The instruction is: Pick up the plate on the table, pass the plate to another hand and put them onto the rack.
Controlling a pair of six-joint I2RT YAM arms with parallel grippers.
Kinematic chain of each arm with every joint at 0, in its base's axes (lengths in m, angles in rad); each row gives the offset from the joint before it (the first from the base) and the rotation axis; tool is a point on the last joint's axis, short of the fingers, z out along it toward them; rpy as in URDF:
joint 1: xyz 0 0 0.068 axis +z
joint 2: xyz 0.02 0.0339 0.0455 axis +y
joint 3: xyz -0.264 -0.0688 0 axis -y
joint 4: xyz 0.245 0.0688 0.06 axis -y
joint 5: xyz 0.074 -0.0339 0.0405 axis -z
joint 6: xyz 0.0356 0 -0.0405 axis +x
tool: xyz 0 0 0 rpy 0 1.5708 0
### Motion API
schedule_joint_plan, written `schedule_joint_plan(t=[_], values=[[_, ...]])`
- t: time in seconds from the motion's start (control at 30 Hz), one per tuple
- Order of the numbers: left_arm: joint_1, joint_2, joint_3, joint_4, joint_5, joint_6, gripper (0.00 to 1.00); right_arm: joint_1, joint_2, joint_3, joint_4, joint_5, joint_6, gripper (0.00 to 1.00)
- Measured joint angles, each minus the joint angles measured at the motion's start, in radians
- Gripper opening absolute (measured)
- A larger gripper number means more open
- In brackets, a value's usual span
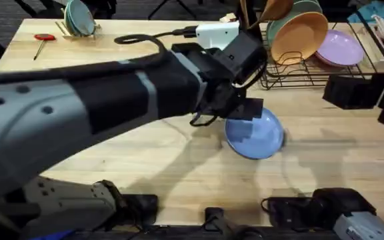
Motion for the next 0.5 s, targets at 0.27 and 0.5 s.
schedule_joint_plan(t=[0.27,0.5], values=[[0.000,0.100,0.000,0.003,-0.030,-0.003,0.995,0.000,0.000,0.000,0.000,0.000,0.000,0.995],[-0.001,0.171,0.007,0.005,-0.045,-0.003,0.995,0.000,0.000,0.000,0.000,0.000,0.000,0.995]])
